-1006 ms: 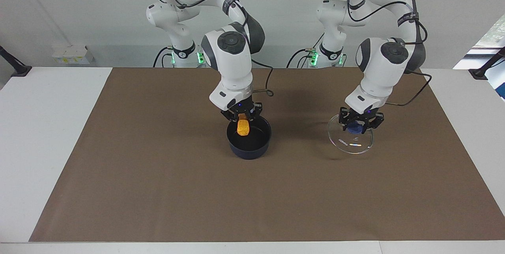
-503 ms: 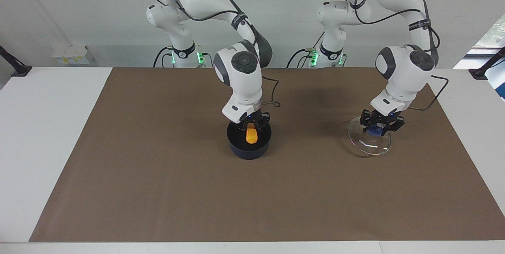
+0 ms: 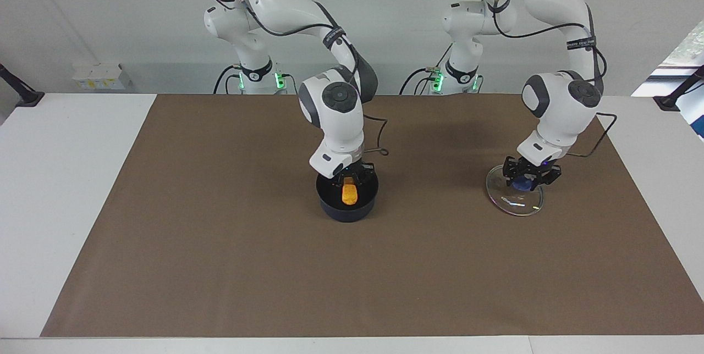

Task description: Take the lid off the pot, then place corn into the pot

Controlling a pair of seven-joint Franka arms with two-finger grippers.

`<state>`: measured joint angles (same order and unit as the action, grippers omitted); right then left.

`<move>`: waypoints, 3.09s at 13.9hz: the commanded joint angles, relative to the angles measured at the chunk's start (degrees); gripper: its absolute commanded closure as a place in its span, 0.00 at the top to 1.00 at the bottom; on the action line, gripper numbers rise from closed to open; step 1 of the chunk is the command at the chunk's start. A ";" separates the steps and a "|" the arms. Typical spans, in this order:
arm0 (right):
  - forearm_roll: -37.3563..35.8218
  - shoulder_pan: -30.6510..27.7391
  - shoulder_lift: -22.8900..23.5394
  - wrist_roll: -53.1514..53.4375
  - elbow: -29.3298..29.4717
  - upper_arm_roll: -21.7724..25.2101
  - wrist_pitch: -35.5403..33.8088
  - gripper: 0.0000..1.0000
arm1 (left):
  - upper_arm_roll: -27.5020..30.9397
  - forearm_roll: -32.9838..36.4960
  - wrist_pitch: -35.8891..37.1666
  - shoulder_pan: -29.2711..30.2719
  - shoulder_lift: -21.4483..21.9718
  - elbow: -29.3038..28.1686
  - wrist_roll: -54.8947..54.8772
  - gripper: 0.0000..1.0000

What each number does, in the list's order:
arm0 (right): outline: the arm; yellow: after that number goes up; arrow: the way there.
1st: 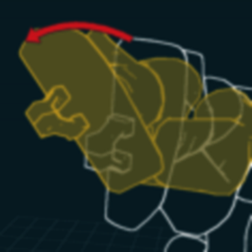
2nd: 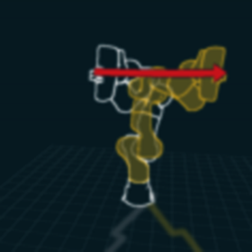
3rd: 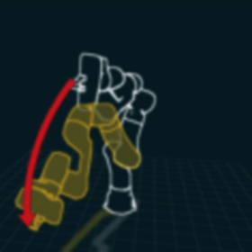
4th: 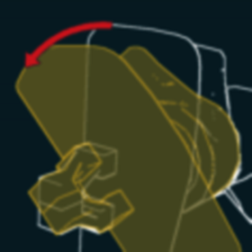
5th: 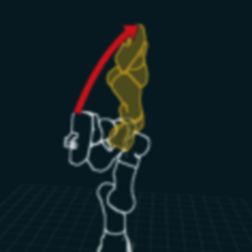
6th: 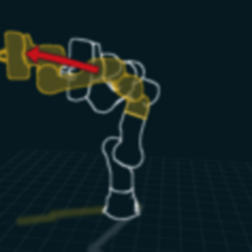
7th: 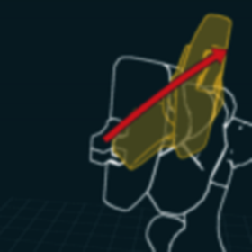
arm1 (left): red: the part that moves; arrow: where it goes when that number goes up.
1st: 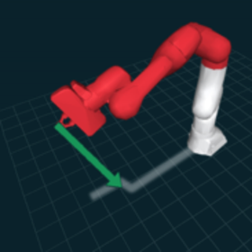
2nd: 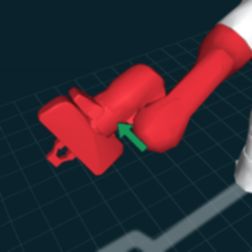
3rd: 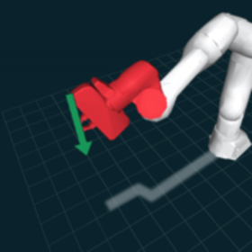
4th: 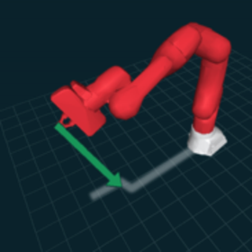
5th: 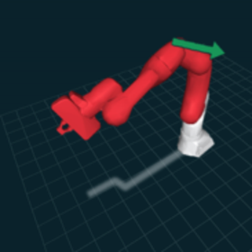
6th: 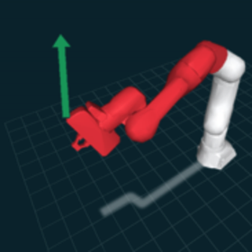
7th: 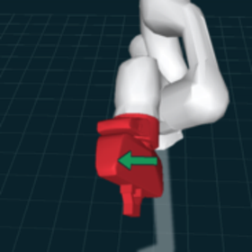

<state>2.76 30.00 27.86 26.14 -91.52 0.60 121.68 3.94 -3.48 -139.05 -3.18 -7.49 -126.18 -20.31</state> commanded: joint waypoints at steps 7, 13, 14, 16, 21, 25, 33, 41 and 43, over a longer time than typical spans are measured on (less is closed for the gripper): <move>0.94 -0.21 0.70 -0.47 -1.74 -0.25 3.13 0.94 | -0.51 -1.09 1.66 0.55 -0.15 3.64 0.26 1.00; -0.29 -0.56 -2.62 0.14 -0.94 0.27 1.20 1.00 | -0.60 -1.35 21.59 -2.70 -1.04 19.10 10.97 1.00; -0.21 -1.34 -4.72 0.06 -0.94 0.80 -0.11 1.00 | -0.86 -1.18 25.19 -3.32 -0.77 21.65 12.90 1.00; -0.21 -4.68 -9.03 0.14 -0.42 0.98 -3.71 1.00 | -1.04 -0.74 32.66 -4.20 -0.51 27.18 16.33 1.00; -0.38 -11.88 -19.49 -0.65 0.37 1.07 -14.96 1.00 | -1.13 0.32 44.46 -5.17 0.45 35.38 19.51 1.00; -0.29 -18.48 -27.14 -6.69 0.55 1.24 -24.97 1.00 | -1.13 1.37 48.07 -5.08 2.13 37.49 19.25 1.00; -1.87 -28.07 -34.72 -23.57 6.78 4.13 -41.59 1.00 | -0.78 1.72 49.31 -4.20 4.85 37.23 19.43 1.00; -3.72 -27.28 -39.45 -24.73 -3.04 3.09 -38.00 1.00 | -0.34 1.99 52.73 -1.74 5.29 37.67 18.46 1.00; -3.64 -27.80 -39.29 -25.43 -2.79 3.17 -38.00 1.00 | -0.42 1.90 54.40 -2.18 6.26 37.41 18.55 1.00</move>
<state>0.18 2.74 -8.96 2.31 -91.50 3.99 82.45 3.81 -2.45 -86.84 -5.07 -2.79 -88.64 -1.75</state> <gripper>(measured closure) 0.000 0.000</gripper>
